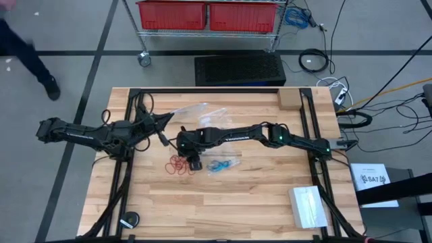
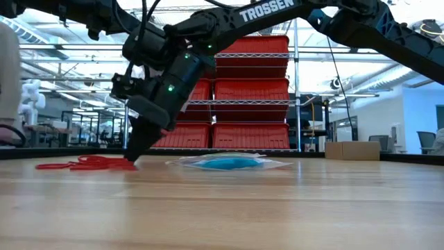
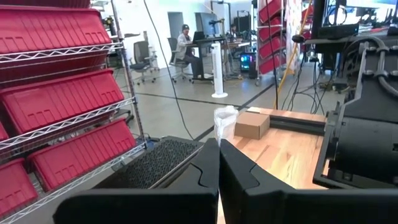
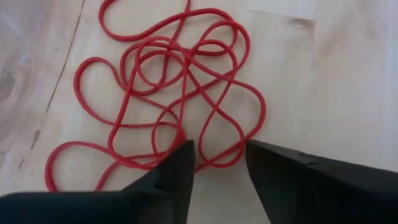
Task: Sort rubber bands
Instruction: Put the red rubber band into the right transparent zip bag
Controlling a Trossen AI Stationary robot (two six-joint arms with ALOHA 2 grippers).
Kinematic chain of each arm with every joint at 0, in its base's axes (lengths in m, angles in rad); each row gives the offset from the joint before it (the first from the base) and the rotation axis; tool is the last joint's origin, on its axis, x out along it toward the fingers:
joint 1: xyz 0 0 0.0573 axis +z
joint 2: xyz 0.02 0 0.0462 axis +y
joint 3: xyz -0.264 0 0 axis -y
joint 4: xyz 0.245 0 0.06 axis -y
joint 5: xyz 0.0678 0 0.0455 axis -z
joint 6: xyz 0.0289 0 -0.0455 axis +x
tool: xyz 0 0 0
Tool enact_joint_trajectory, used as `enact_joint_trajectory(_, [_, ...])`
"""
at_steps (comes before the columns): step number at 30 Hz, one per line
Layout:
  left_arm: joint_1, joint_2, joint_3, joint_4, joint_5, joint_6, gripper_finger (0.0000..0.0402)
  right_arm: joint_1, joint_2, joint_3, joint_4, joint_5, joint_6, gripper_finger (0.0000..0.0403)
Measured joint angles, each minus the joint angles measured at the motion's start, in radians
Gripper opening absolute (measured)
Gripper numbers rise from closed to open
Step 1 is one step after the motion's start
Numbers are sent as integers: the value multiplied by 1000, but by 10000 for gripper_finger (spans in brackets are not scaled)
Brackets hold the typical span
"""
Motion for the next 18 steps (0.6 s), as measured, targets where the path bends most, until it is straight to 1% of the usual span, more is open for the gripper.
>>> enact_joint_trajectory(3, [0,0,0,-2,0,0,0,0,0,0,-1,-1,0,104])
enact_joint_trajectory(8, [0,0,0,-2,0,0,0,1,0,0,-2,1,2,19])
enact_joint_trajectory(9, [0,0,0,-2,0,0,0,2,0,0,-3,2,2,10])
enact_joint_trajectory(14, [0,0,0,-5,0,4,0,11,-8,0,-23,2,11,11])
enact_joint_trajectory(18, [0,0,0,-7,0,3,0,21,-41,-2,-44,-2,11,3])
